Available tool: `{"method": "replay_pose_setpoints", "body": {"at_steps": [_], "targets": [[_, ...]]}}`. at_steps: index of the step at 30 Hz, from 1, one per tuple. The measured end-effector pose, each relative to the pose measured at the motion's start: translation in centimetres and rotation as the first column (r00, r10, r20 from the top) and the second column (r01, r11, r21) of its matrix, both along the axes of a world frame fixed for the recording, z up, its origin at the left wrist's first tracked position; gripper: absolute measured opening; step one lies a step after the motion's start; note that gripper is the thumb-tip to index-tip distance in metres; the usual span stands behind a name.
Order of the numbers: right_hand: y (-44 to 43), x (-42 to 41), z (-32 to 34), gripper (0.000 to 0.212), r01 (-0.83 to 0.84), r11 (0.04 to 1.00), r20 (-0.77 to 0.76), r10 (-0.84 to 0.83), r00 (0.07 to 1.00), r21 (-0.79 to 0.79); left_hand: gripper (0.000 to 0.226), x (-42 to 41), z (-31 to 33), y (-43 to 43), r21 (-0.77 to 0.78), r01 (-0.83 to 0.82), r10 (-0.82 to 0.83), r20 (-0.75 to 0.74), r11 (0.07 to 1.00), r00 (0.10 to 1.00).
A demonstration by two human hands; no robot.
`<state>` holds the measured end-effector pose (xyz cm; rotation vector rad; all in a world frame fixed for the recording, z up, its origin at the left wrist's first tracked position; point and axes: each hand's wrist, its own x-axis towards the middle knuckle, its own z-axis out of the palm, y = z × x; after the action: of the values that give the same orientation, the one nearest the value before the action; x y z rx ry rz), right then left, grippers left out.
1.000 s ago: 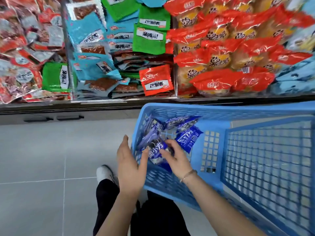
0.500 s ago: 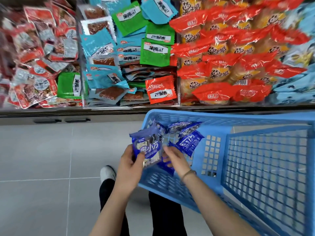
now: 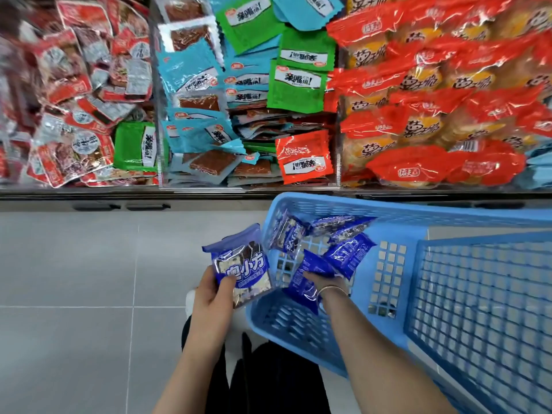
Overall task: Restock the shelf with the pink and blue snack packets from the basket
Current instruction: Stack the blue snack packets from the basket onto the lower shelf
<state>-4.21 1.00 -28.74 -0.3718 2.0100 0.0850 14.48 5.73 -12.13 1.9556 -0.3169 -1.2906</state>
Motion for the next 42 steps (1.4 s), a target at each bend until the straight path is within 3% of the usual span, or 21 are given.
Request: {"method": "replay_pose_setpoints", "body": {"at_steps": [3,5,6,8,10,12,15,17,20,23,25,27,28,29,32,35,37,39,42], "targets": [[-0.3,0.1,3.3,0.028,-0.013,0.983,0.047,0.022,0.999,-0.183,0.023,-0.4,0.3,0.1,0.002,0.023,-0.023,-0.021,1.0,1.0],[0.0,0.4,6.9,0.028,-0.034,0.921,0.146,0.098,0.984,-0.388,0.022,-0.7,0.7,0.1,0.008,0.04,-0.04,-0.045,0.999,0.998],[0.4,0.4,8.9,0.033,-0.094,0.841,0.131,0.192,0.973,-0.533,0.021,-0.9,0.9,0.0,0.008,0.049,-0.049,-0.055,0.999,0.997],[1.4,0.3,12.9,0.037,-0.271,0.549,-0.055,0.376,0.925,-0.791,0.018,-1.4,1.4,-0.2,-0.007,0.085,-0.085,-0.07,0.996,0.994],[2.3,0.5,16.1,0.037,-0.431,0.266,-0.269,0.48,0.835,-0.862,0.017,-2.3,2.0,-0.4,-0.027,0.134,-0.136,-0.088,0.991,0.987],[2.7,1.3,18.1,0.037,-0.521,0.138,-0.377,0.538,0.754,-0.842,0.021,-3.0,2.3,-0.6,-0.051,0.18,-0.184,-0.079,0.982,0.98],[3.3,2.5,19.3,0.027,-0.556,0.072,-0.39,0.639,0.663,-0.828,0.02,-3.3,2.4,-0.9,-0.068,0.23,-0.233,-0.037,0.971,0.972],[3.6,2.7,19.5,0.026,-0.51,0.084,-0.316,0.695,0.645,-0.856,0.027,-2.8,2.3,-1.3,-0.08,0.173,-0.182,-0.132,0.982,0.974],[2.8,2.1,19.4,0.027,-0.317,0.266,-0.058,0.677,0.734,-0.911,0.017,-1.8,2.0,-1.5,-0.068,0.131,-0.143,-0.224,0.989,0.964],[0.5,0.7,18.9,0.054,-0.37,0.371,-0.025,0.677,0.736,-0.851,0.017,-0.9,1.5,-1.1,-0.076,0.187,-0.2,-0.254,0.979,0.946],[-1.2,-0.1,18.7,0.067,-0.355,0.588,0.176,0.659,0.732,-0.727,0.021,-0.6,1.5,-0.8,-0.07,0.179,-0.192,-0.302,0.981,0.934],[-2.3,-0.2,18.8,0.053,-0.175,0.829,0.508,0.477,0.717,-0.532,0.026,-0.4,1.5,-0.9,-0.079,0.184,-0.2,-0.334,0.98,0.921],[-2.6,-0.3,18.7,0.045,-0.112,0.874,0.595,0.411,0.69,-0.473,0.028,-0.2,1.6,-0.9,-0.085,0.201,-0.218,-0.353,0.976,0.91],[-2.9,-0.5,18.7,0.041,-0.123,0.866,0.615,0.438,0.656,-0.485,0.033,0.1,1.6,-0.9,-0.081,0.232,-0.246,-0.36,0.969,0.9],[-3.8,-0.6,18.8,0.043,-0.317,0.705,0.522,0.693,0.498,-0.634,0.051,1.6,1.8,-1.2,-0.026,0.378,-0.365,-0.326,0.925,0.872],[-4.2,0.5,18.8,0.05,-0.428,0.621,0.452,0.779,0.435,-0.657,0.057,2.2,2.3,-1.7,-0.034,0.537,-0.5,-0.418,0.843,0.758],[-4.1,1.9,18.7,0.053,-0.456,0.536,0.345,0.83,0.437,-0.711,0.059,1.7,2.7,-2.1,-0.045,0.632,-0.589,-0.418,0.774,0.691],[-3.8,3.1,18.8,0.054,-0.47,0.422,0.192,0.866,0.461,-0.776,0.053,1.5,2.9,-2.1,-0.018,0.652,-0.605,-0.395,0.758,0.692],[-3.0,3.0,17.4,0.044,-0.325,0.462,0.165,0.747,0.643,-0.825,0.041,1.6,2.6,-1.6,-0.01,0.551,-0.512,-0.382,0.834,0.769]]}}
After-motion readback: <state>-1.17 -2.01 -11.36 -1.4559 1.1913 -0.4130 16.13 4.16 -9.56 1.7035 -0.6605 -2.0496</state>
